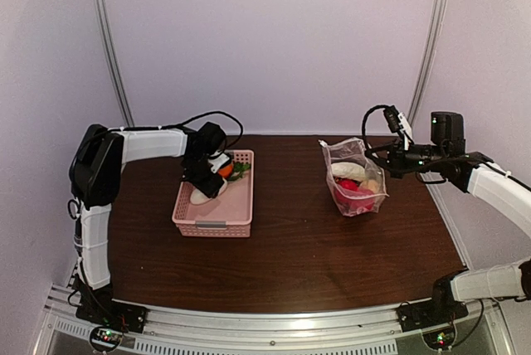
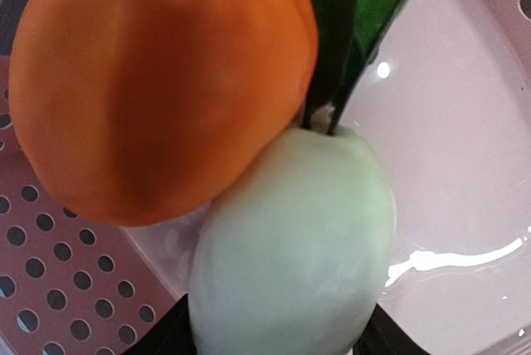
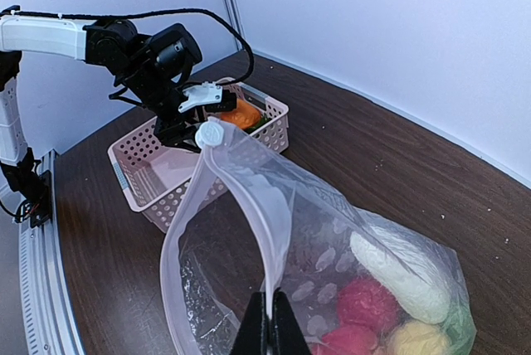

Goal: Place the food in the zip-top bag and seal the zipper
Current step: Pick up the fake vegetable from the bin.

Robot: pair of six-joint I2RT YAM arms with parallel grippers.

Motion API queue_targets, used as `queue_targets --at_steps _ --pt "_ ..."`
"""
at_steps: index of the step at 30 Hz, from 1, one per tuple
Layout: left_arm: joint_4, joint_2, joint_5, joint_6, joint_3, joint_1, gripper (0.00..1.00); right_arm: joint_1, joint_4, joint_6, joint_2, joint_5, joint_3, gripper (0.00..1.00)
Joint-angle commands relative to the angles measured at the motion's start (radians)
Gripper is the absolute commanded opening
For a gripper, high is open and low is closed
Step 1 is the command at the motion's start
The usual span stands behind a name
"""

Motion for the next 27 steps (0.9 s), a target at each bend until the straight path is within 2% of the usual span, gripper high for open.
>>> queue_targets --at_steps 1,5,7,18,27 --pt "0.023 0.004 0.044 -0.018 0.019 0.002 0.53 0.0 0.001 -0.001 -0.009 -0.01 -0.006 0.0" --pt "0.023 -0.047 0.103 -0.034 -0.003 0.0 0.38 -0.001 -0.002 -0.007 0.0 -0.002 -0.006 0.0" --pt "0.022 -0.086 0.134 -0.046 -0.014 -0.005 0.35 -0.002 -0.003 -0.008 0.003 0.001 -0.006 0.0" --pt "-0.014 -0.318 0.241 -0.206 -0.022 -0.141 0.34 -0.001 -0.009 -0.02 0.022 0.002 -0.006 0.0" --pt "0.223 -0.377 0.58 -0.412 0.068 -0.339 0.31 -0.001 -0.001 -0.007 0.031 0.004 -0.007 0.0"
